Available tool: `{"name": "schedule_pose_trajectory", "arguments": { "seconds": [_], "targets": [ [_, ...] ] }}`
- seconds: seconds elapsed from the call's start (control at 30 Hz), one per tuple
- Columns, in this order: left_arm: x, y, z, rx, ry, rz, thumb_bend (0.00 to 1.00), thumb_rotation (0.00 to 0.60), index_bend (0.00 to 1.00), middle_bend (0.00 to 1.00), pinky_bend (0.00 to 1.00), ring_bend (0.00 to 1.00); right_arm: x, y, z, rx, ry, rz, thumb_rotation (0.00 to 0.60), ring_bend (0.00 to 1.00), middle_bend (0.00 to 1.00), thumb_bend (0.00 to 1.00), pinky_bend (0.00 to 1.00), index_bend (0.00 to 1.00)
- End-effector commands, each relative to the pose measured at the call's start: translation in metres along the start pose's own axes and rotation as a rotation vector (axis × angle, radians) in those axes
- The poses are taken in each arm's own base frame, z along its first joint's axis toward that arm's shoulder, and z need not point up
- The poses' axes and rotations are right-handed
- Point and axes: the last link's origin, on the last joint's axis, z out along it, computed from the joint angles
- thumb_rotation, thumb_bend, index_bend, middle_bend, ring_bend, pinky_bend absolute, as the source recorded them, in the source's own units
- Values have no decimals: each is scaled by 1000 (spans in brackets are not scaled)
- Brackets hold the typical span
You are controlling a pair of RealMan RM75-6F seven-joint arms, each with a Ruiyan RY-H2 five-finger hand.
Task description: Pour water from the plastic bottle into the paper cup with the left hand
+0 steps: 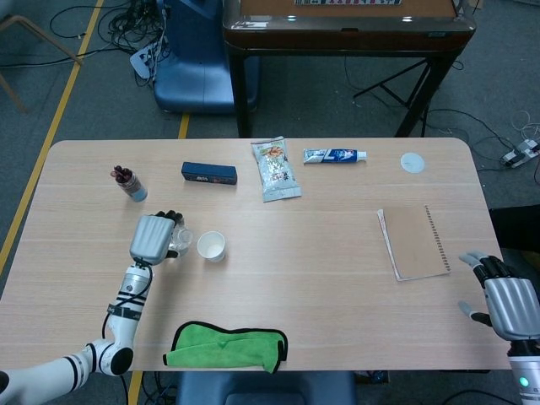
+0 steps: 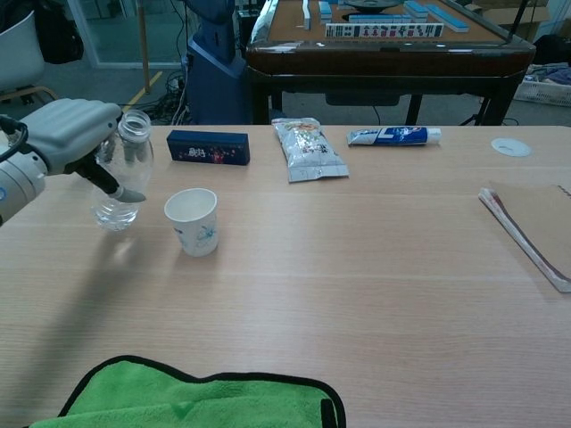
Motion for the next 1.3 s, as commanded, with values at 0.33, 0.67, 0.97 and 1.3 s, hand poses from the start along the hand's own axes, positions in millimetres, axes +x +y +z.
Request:
{"name": "schedule_pose_trajectory", "arguments": {
  "seconds": [0.33,0.67,0.97,1.3],
  "targets": [
    [4,-7,7,4,11,76,0,600,496,545,690,524,-2,-2,0,5,-6,-4,600,210,229,12,390,254],
    [-3,-7,11,-22,18,166,0,600,500,547,693,528,-2,-2,0,5,-7,-3,600,210,229,12,390,254],
    [-13,-11,11,-51,16,235,0,600,507,553,696,535,-2,-2,0,7,-9,-1,600,210,229,12,390,254],
    [-16,-11,14,-53,30,305,0,600,511,556,702,537,-3,-2,0,9,-14,0,600,210,229,12,390,254]
  ]
}}
